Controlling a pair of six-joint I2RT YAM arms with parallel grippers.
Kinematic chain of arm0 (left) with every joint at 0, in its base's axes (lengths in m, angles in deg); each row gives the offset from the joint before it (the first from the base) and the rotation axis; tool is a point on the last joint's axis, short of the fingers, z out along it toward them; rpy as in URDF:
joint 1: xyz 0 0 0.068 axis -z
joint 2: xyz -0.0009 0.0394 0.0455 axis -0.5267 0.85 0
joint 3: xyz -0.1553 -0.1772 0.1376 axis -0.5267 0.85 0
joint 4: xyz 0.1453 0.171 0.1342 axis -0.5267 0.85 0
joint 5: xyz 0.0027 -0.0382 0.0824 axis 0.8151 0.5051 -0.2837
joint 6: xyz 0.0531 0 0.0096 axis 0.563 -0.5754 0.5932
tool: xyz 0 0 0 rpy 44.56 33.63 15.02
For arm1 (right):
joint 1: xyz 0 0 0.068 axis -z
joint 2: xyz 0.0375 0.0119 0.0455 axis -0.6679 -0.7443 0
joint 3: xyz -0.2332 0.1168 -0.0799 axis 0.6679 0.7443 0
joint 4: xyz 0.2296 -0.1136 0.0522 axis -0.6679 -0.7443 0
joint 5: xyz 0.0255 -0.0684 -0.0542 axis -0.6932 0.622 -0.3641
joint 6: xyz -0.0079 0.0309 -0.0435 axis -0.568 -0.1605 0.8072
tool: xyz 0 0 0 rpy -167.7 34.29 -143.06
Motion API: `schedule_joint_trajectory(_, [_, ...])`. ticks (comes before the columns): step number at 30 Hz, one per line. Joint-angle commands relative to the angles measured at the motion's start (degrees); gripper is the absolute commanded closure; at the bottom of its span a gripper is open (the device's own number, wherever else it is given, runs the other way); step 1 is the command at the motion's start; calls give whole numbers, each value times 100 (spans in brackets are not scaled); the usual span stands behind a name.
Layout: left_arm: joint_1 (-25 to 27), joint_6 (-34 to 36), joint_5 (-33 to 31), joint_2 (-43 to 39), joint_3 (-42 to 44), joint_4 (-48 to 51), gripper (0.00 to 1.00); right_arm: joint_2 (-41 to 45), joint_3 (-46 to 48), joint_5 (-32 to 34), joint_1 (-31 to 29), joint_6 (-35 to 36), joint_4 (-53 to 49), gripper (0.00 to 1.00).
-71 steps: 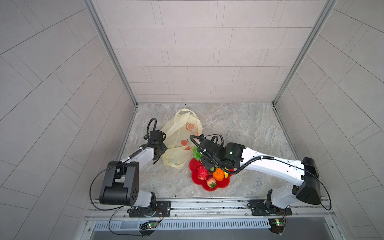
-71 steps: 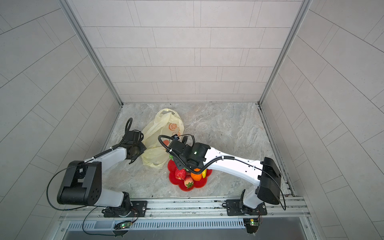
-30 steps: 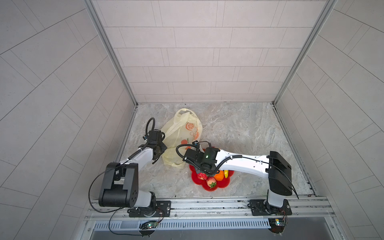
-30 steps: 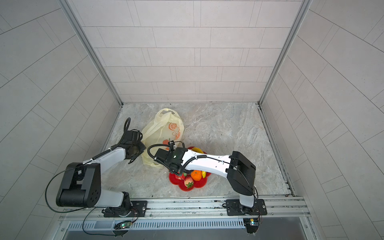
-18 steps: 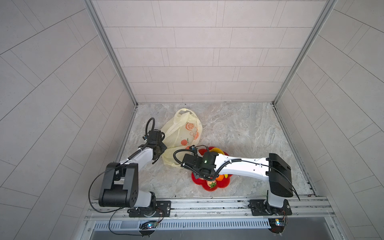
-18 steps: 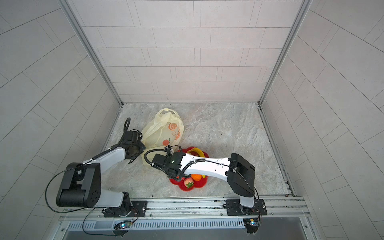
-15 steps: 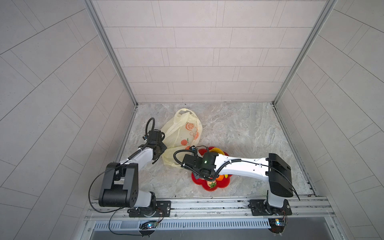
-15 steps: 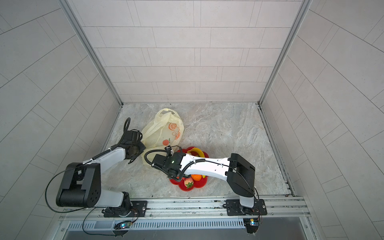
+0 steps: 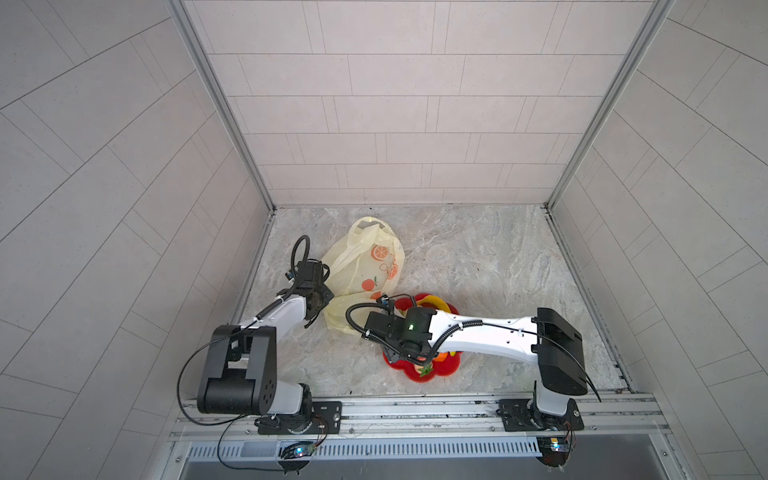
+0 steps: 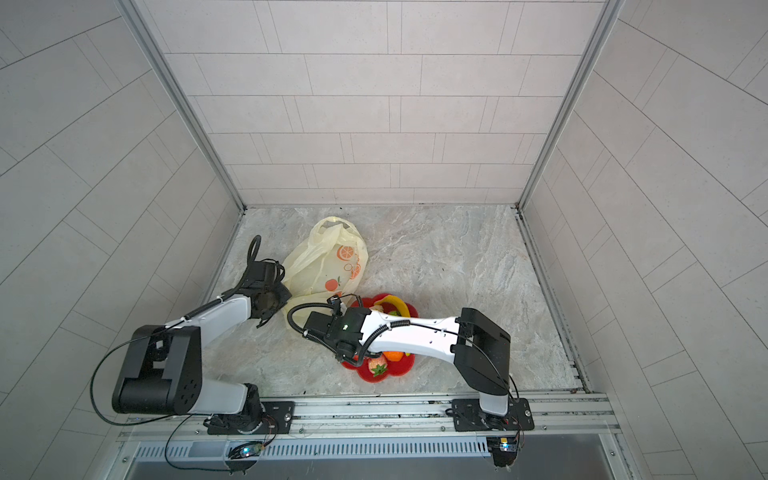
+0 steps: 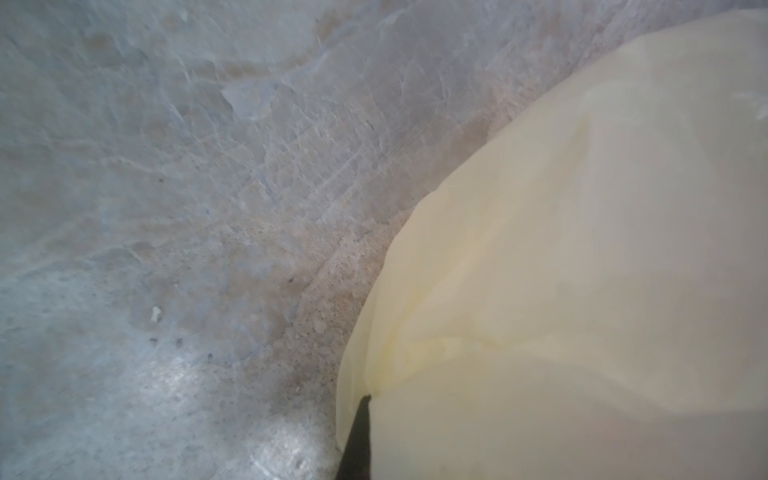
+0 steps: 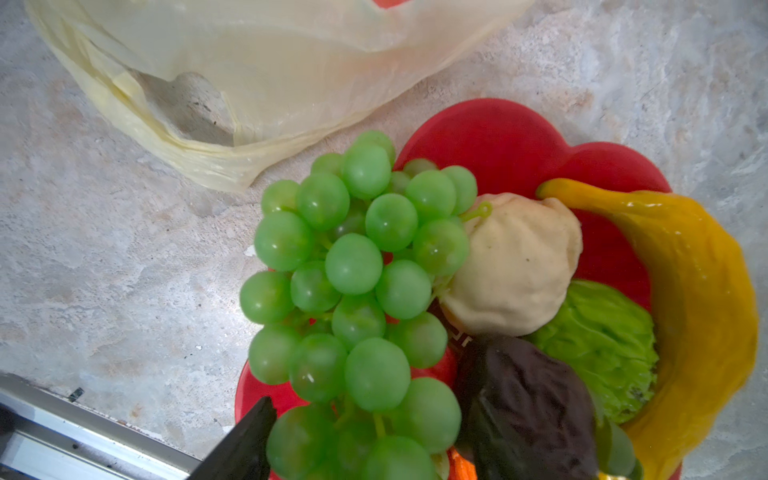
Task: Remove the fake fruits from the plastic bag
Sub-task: 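Lower the grapes onto the red plate and open the right gripper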
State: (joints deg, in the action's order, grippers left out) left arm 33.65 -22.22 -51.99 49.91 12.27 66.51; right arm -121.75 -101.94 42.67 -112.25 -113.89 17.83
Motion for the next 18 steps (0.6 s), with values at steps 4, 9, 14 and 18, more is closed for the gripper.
schedule_joint_trajectory(4, [-37, 45, -60, 28, 6, 106, 100, 189, 87, -103, -56, 50, 69, 39])
schedule_joint_trajectory(9, [-40, 50, -76, 34, 7, 107, 100, 50, 96, -137, -111, 51, 43, 43])
schedule_joint_trajectory(14, [-38, 59, -86, 46, 0, 106, 100, 17, 72, -159, -136, 89, -18, 43])
schedule_joint_trajectory(18, [-37, 60, -47, 75, -2, 94, 100, 114, 60, -106, -155, 142, -65, 38])
